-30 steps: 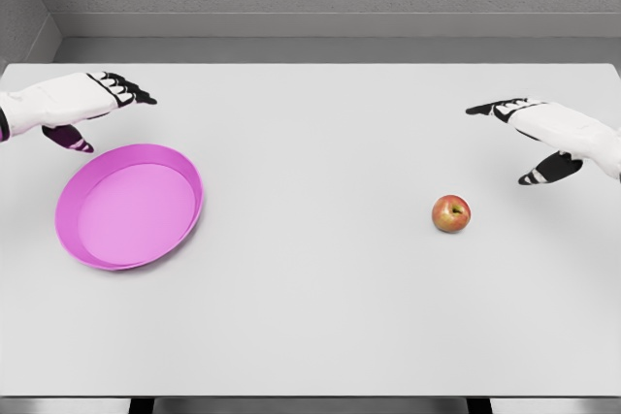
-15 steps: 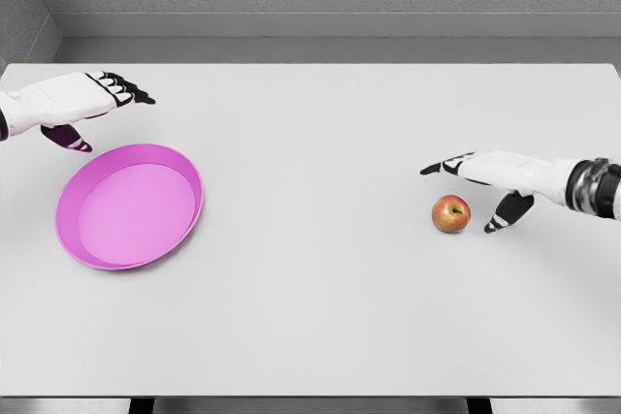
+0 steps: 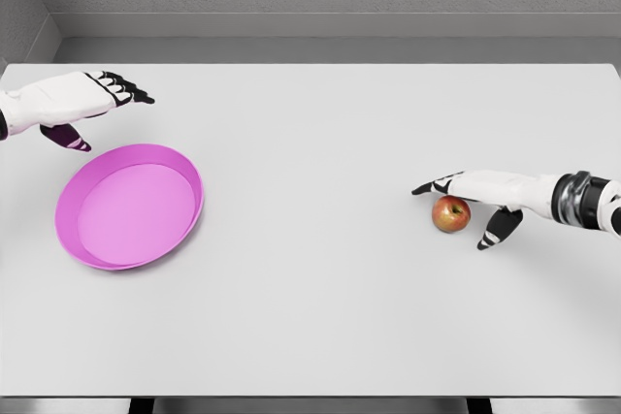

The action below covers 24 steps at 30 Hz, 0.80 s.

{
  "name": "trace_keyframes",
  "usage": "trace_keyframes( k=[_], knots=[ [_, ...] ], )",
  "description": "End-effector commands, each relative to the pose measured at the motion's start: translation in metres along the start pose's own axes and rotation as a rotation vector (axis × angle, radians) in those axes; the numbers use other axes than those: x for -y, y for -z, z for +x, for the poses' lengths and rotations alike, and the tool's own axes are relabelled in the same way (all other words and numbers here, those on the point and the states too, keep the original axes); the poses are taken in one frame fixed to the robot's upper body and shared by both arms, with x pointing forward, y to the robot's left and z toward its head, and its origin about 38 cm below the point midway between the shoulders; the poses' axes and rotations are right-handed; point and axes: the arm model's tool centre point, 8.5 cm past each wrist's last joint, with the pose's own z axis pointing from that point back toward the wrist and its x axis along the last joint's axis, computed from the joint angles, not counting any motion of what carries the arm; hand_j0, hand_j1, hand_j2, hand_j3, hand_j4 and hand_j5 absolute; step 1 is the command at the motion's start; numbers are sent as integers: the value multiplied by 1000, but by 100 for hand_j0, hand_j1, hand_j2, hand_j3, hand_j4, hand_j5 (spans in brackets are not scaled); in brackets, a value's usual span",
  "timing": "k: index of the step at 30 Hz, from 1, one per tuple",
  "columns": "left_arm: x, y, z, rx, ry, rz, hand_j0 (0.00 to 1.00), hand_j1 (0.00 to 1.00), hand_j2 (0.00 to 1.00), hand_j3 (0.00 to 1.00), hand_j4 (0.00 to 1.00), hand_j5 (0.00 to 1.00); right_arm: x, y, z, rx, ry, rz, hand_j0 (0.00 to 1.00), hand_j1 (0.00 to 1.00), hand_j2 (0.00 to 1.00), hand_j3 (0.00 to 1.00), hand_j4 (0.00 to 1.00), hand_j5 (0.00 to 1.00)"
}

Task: Put the apple on the plate with both arms

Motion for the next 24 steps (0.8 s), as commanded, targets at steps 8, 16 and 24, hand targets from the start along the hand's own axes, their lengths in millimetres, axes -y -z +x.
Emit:
trace_keyframes(
  k=[8,16,24],
  knots=[
    [-1,-1,0,-1,-4,3,100,100,100,100,100,100,0,0,4,18,-10,3,64,64,64,64,64,64],
    [-2,-1,-1,-2,-2,5,100,100,100,100,100,100,-1,1,4,16,-8,6,50,50,50,50,50,50],
    [-2,-1,-1,-2,-2,5,100,100,100,100,100,100,6,-2,4,14,-17,-9,45,45,45,45,45,45]
  ],
)
